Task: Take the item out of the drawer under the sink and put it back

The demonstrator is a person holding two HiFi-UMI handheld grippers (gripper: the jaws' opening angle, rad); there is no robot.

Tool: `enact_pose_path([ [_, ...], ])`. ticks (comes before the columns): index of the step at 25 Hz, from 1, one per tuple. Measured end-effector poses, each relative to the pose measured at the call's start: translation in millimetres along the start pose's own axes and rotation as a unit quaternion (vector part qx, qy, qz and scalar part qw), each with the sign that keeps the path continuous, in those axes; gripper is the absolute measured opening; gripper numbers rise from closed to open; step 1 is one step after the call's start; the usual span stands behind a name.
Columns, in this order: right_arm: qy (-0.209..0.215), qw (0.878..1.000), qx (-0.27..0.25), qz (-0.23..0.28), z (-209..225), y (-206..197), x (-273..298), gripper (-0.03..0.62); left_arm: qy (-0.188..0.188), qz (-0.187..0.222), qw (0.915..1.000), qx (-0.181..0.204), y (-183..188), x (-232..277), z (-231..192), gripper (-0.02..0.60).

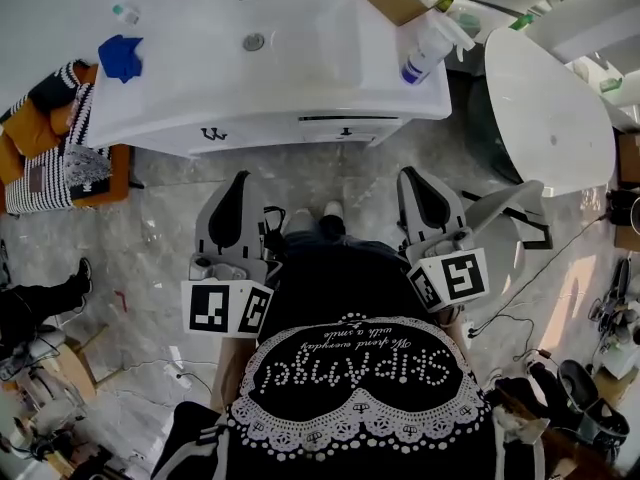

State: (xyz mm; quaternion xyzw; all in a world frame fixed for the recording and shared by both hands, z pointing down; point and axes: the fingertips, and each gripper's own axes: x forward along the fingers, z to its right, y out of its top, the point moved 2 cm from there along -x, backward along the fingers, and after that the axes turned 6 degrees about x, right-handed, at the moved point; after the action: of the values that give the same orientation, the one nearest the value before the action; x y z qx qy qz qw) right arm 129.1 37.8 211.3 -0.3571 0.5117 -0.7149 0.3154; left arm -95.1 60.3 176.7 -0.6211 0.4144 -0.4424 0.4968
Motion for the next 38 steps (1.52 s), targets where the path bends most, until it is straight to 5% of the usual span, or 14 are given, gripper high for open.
enact_pose_path([
  [31, -0.026, 1.000, 0.012, -0.002, -29.7, 10.8, 35.6, 0.018, -0.022, -0.011, 0.9995, 0.017, 22.8, 12.6, -51.6, 0.005],
  [38, -0.039, 0.999, 0.012, -0.003, -24.6, 9.7, 35.8, 0.018, 0.011, -0.008, 0.9996, 0.025, 25.7, 8.7, -80.4, 0.005],
])
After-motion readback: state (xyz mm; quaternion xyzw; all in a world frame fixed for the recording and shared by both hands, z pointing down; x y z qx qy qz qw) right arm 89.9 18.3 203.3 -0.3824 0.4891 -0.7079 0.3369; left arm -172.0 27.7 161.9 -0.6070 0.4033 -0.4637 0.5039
